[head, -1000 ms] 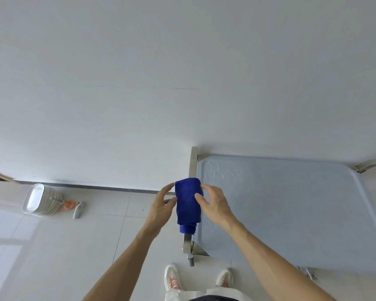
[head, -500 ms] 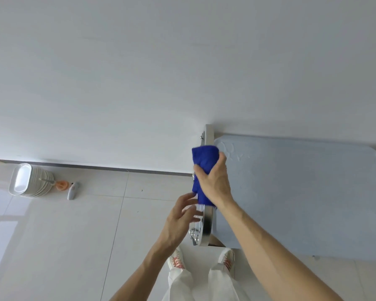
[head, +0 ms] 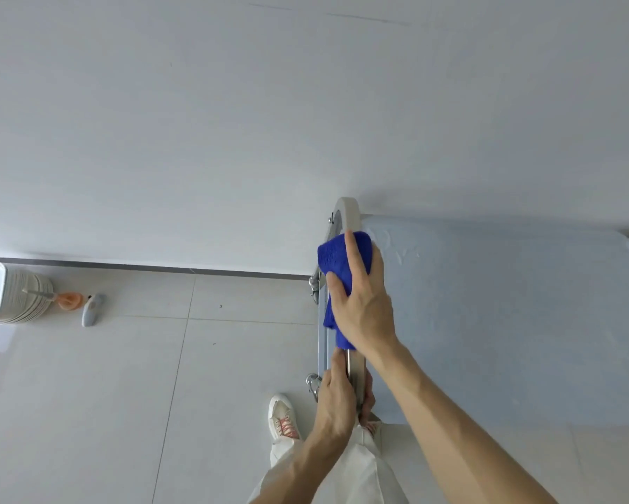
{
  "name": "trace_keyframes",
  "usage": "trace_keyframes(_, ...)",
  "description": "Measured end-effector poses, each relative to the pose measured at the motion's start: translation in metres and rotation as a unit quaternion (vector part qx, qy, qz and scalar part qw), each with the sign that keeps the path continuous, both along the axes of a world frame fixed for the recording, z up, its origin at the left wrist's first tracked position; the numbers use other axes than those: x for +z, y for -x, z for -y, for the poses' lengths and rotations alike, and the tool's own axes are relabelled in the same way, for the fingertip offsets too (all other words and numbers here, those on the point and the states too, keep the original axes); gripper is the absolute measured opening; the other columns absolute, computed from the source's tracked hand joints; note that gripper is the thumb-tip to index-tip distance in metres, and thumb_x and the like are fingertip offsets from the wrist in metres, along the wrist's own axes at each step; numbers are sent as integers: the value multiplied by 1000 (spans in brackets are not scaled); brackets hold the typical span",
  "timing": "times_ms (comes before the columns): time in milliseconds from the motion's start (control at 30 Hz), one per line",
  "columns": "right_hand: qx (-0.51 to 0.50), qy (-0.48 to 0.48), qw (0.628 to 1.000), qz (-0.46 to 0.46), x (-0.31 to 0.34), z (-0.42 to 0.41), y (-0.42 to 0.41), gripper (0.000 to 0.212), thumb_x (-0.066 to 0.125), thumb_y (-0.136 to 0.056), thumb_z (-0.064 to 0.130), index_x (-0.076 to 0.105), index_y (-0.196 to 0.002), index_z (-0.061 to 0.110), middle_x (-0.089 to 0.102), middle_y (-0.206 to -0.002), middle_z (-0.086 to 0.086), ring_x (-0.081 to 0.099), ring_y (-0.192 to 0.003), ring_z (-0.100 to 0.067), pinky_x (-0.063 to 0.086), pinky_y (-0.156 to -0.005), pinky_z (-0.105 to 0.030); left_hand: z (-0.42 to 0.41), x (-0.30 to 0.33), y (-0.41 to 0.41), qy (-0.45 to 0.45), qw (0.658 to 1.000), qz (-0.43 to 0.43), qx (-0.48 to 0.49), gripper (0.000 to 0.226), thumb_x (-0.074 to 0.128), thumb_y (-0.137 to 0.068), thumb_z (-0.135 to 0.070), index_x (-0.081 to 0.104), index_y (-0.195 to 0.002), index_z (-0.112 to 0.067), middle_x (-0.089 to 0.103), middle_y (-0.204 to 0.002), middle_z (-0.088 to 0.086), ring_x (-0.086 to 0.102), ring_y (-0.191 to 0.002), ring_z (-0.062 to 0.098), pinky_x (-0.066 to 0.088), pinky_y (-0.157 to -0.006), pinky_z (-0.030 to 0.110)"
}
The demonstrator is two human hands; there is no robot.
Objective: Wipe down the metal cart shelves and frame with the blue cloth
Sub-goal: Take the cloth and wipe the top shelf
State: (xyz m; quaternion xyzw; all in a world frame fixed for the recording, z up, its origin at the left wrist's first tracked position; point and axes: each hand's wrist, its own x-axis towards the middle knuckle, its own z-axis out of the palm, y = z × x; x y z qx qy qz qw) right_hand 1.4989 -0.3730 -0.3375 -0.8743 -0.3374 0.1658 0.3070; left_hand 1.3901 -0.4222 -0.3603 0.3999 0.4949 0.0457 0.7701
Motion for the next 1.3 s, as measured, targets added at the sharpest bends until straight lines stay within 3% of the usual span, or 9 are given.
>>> trace_keyframes(133,-7,18,1000,-10,5,-26,-24,64,50,-99,30,20,-155,39,27,-154,-7,62,-93,-35,50,-70,-35,-1,0,-2,8,1000,-1,-5,65,14,-104,-39,45,-57,-8,39,-47,10,36,-39,20,32,-43,25)
trace_keyframes(233,-24,50,997,-57,7,-70,-66,58,48,-98,30,28,-152,36,33,-146,-10,59,-99,-37,49,-84,-39,-10,3,-9,1,1000,9,-10,59,15,-104,-37,44,-63,-5,38,-47,8,36,-39,19,31,-43,26)
trace_keyframes(400,-5,99,987,-127,4,-107,-109,56,48,-92,24,40,-147,30,42,-139,-12,57,-102,-28,51,-91,-36,-16,7,-11,-5,1000,21,-20,56,13,-104,-36,44,-72,-2,41,-45,3,35,-40,19,30,-43,25)
trace_keyframes(600,12,-37,995,-93,0,-48,-55,63,50,-95,19,29,-152,36,25,-153,-2,45,-104,-10,36,-80,-20,-14,5,-11,-5,1000,17,-16,56,13,-105,-35,44,-70,-4,40,-45,3,35,-39,18,29,-43,24)
trace_keyframes(767,14,-45,997,-58,-2,-12,-19,67,52,-96,19,24,-155,35,21,-157,-6,44,-124,-17,40,-77,-19,-13,3,-10,-6,1000,20,-6,51,14,-105,-31,44,-72,-5,40,-52,7,36,-40,16,30,-43,26)
trace_keyframes(933,-4,11,995,-104,2,-78,-82,59,48,-95,23,32,-152,31,29,-150,-8,51,-99,-24,39,-81,-27,-13,4,-13,-10,1000,20,2,61,15,-105,-38,43,-67,0,38,-47,5,35,-39,17,28,-41,25)
trace_keyframes(1033,-3,63,988,-139,2,-107,-109,54,47,-92,22,41,-146,26,43,-136,-9,56,-96,-25,48,-85,-32,-11,4,-12,-22,1000,20,8,59,17,-104,-38,44,-66,-3,39,-46,4,35,-38,17,29,-40,23)
trace_keyframes(1100,0,61,990,-131,5,-105,-104,53,46,-92,22,41,-145,27,41,-132,-6,53,-91,-23,45,-79,-30,-10,3,-12,-27,999,16,17,58,18,-103,-38,45,-63,-4,39,-47,5,35,-38,18,29,-41,24)
trace_keyframes(1300,33,-27,996,-85,-3,-22,-35,68,46,-97,22,16,-156,37,23,-154,-3,47,-86,-18,38,-58,-18,-6,-3,-10,-27,998,24,50,51,21,-101,-26,49,-69,2,47,-48,4,37,-38,18,30,-39,24)
